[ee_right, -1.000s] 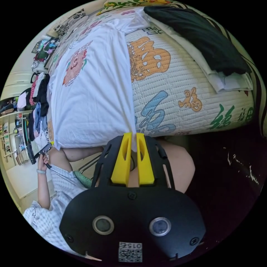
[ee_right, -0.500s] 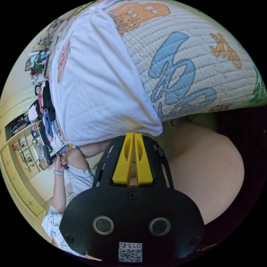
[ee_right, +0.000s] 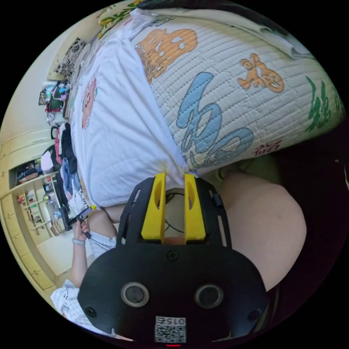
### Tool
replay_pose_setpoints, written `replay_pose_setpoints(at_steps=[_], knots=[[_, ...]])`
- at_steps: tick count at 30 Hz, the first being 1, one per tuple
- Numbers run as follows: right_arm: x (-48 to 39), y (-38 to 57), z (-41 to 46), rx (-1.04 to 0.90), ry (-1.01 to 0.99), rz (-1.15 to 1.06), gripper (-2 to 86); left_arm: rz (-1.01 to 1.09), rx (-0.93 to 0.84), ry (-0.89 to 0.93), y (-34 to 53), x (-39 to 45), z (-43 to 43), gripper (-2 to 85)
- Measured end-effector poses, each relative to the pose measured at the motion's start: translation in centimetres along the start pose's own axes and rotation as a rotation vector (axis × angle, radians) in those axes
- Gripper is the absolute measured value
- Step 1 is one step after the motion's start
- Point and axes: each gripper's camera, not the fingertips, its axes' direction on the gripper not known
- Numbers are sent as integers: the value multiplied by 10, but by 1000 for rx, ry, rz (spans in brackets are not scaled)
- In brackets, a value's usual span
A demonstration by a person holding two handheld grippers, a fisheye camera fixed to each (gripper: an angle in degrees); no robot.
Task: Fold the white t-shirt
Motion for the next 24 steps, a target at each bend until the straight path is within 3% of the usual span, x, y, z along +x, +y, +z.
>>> replay_pose_setpoints(at_steps=[7,16,24], knots=[[16,8,-9,0,-133,56,8,40,-122,-41,-29,17,55,-6],[5,20,-22,2,-27,20,39,149,-266,-262,-43,53,120,-1],[0,39,-90,292,-213,-70,69,300,16,-332,-49,90,81,52]])
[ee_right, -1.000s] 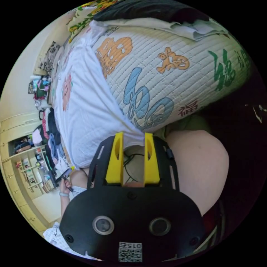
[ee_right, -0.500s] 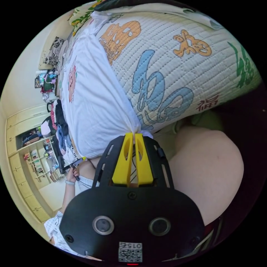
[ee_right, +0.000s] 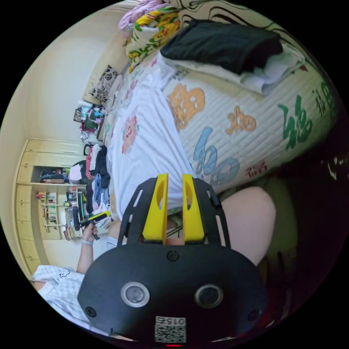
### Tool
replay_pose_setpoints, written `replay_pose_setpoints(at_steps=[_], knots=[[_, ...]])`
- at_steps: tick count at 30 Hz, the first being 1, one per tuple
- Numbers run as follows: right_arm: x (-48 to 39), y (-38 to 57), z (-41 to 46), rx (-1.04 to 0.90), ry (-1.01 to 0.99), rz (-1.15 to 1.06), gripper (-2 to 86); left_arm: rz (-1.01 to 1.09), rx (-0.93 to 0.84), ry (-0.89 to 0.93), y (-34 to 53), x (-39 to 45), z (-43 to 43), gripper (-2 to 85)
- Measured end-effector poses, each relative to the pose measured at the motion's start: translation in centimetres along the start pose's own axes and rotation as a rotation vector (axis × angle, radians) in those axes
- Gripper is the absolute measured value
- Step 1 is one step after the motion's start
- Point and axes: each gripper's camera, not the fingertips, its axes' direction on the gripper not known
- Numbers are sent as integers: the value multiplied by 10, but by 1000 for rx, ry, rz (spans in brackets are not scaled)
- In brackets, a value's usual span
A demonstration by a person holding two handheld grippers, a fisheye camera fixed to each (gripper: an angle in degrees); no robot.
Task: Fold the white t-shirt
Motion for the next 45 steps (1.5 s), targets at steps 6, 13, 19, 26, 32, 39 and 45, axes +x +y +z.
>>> replay_pose_setpoints(at_steps=[6,13,19,26,32,39,45], knots=[[-48,-85,-3,133,74,-147,88,189,315,130,-130,43,-56,66],[-78,-224,49,183,258,-175,118,526,378,340,-392,193,-22,59],[-82,-278,83,154,282,-102,114,543,276,418,-558,310,50,64],[-70,-311,90,89,133,-7,33,491,-22,474,-669,382,151,47],[-86,-328,100,32,150,-77,3,463,8,549,-687,360,173,-6],[-124,-322,85,117,177,-182,-4,369,156,738,-687,289,163,-8],[-209,-313,92,51,83,-459,-3,337,271,818,-639,160,143,-8]])
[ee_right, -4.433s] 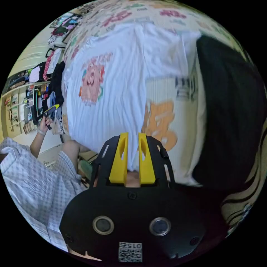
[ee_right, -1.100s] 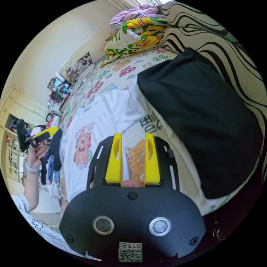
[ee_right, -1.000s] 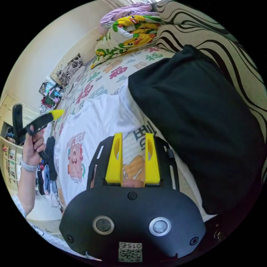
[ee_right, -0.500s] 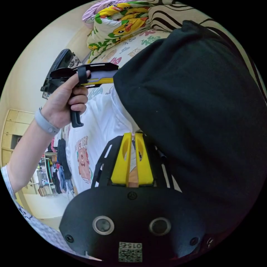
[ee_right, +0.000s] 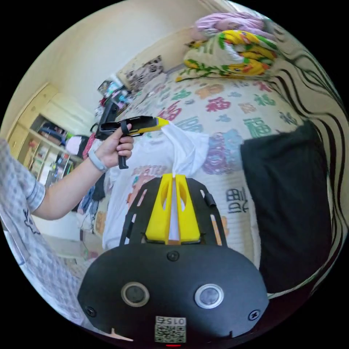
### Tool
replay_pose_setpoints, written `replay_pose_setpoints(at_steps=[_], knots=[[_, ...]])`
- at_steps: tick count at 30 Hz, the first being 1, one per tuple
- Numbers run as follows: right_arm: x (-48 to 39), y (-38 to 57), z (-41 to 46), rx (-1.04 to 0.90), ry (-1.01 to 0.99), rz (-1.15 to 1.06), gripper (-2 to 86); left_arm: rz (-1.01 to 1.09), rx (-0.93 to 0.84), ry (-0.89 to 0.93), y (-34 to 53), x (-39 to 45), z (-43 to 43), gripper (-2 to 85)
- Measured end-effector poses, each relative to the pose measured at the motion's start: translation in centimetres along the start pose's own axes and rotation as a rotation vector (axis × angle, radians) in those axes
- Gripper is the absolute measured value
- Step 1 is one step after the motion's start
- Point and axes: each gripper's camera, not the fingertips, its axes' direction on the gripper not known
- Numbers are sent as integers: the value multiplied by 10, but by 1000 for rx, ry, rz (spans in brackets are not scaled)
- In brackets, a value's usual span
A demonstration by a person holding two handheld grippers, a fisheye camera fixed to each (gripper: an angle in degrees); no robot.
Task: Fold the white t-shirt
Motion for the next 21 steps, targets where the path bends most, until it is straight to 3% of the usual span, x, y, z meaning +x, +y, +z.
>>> replay_pose_setpoints(at_steps=[4,8,11,17,21], knots=[[-53,-12,62,-150,-41,-182,-1,-103,48,-157,76,-53,-60,-7],[-73,-3,134,-339,-14,-214,12,-256,61,-350,147,-111,-73,2],[-75,2,158,-434,75,-169,21,-355,145,-333,177,-137,-78,43],[-60,-15,151,-338,19,-144,9,-304,272,-356,180,-129,-80,67],[-63,-27,176,-328,4,-179,2,-220,200,-419,164,-121,-55,56]])
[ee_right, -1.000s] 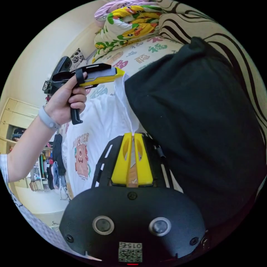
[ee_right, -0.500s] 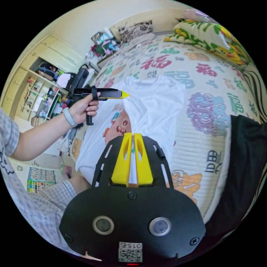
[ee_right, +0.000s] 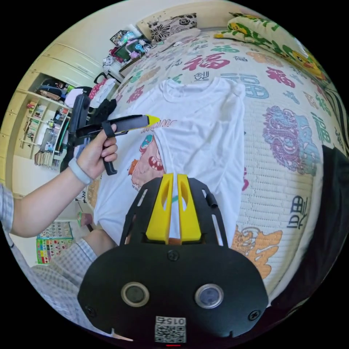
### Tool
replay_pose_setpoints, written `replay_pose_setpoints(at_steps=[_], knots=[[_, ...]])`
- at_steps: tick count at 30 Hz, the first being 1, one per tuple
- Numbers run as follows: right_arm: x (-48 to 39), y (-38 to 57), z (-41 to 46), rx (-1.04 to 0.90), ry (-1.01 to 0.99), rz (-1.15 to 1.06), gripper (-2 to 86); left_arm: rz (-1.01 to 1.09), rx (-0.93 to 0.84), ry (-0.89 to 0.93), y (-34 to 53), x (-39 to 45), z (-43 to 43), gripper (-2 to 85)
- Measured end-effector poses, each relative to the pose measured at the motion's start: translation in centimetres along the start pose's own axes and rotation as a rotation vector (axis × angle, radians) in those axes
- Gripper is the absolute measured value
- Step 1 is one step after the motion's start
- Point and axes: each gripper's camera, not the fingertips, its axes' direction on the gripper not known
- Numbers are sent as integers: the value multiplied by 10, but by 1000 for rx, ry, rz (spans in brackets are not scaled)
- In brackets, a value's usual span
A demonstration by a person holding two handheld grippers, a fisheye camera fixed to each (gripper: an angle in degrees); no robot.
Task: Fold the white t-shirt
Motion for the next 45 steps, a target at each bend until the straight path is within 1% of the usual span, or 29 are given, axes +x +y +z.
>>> replay_pose_setpoints(at_steps=[1,2,4,5,6,7,8,9,10,12,14,15,17,19,20,23,24,25,28,31,33,36,38,40,41,45], knots=[[2,-5,16,-39,12,5,-1,16,-61,-3,-2,2,15,41],[6,-7,36,-122,18,25,-4,13,-166,-74,-3,0,34,30],[15,-5,51,-177,8,75,-6,20,-284,-190,-5,-1,48,24],[20,-2,45,-151,-29,88,-5,25,-317,-281,-11,6,46,24],[24,0,40,-137,-40,110,-4,52,-315,-326,-15,13,44,24],[34,5,29,-95,-57,177,1,117,-270,-377,-23,28,37,26],[46,13,17,-35,-95,250,8,196,-203,-340,-33,42,30,30],[54,17,11,-6,-117,292,13,229,-177,-309,-40,47,28,33],[70,26,3,44,-168,382,25,268,-145,-246,-55,55,30,43],[94,38,-1,91,-222,504,48,291,-141,-141,-85,58,44,64],[118,48,6,111,-272,623,81,278,-195,-30,-124,54,80,85],[122,49,8,112,-307,641,87,272,-217,-9,-133,53,90,86],[125,54,15,105,-450,652,99,245,-286,39,-157,47,126,89],[123,58,19,95,-459,654,104,259,-353,50,-166,46,148,85],[127,62,19,124,-457,683,103,278,-391,50,-169,47,160,77],[147,71,21,238,-515,794,93,299,-420,53,-171,45,173,39],[151,72,22,248,-507,814,90,292,-417,55,-171,43,174,34],[159,72,24,265,-480,858,68,272,-403,67,-173,38,174,23],[174,76,31,294,-482,958,22,207,-349,137,-177,21,171,8],[185,93,19,408,-431,1008,9,137,-288,171,-184,1,165,6],[194,105,11,466,-434,1036,8,125,-298,179,-186,-7,169,9],[205,106,12,415,-437,1005,16,159,-339,124,-183,-10,181,32],[206,108,11,356,-416,987,29,105,-330,155,-180,-20,176,67],[201,116,5,354,-395,967,46,89,-276,213,-175,-28,154,75],[197,120,1,362,-402,938,55,82,-258,201,-166,-33,136,79],[183,114,8,274,-410,851,80,118,-301,141,-117,-40,101,86]])
